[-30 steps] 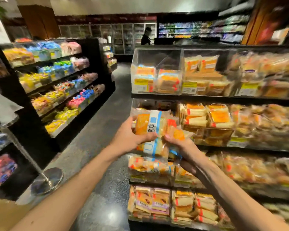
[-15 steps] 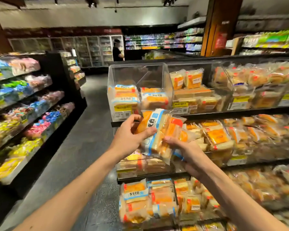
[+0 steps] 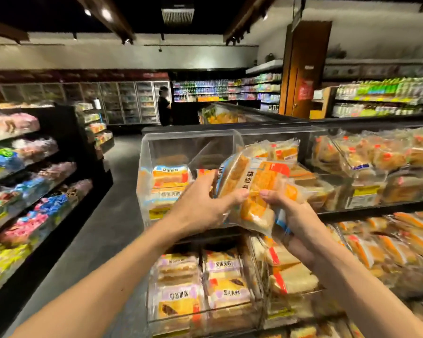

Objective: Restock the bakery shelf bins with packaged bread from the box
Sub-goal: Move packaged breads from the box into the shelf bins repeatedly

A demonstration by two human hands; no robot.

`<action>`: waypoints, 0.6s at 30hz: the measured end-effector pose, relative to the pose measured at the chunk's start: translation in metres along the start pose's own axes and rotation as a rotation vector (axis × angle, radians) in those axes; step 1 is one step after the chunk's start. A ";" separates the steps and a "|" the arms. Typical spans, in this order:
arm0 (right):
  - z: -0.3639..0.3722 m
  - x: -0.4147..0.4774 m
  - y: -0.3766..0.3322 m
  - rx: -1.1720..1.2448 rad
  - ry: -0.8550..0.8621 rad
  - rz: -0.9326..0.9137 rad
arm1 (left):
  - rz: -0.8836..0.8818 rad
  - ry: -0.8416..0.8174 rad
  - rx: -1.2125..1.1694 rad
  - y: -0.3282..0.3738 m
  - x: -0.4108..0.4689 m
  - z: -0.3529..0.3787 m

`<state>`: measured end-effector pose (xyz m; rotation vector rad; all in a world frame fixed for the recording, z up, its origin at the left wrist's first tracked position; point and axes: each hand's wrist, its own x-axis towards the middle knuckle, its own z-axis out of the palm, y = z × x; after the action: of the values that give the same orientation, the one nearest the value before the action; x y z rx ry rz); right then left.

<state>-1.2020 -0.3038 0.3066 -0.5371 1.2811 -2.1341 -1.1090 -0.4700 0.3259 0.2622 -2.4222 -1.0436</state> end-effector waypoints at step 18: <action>-0.033 0.074 -0.043 0.167 0.073 0.059 | 0.114 -0.256 1.133 -0.096 0.194 -0.033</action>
<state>-1.2889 -0.3158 0.3331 -0.3506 1.1295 -2.2033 -1.2610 -0.6261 0.3453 0.3505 -2.9530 0.4741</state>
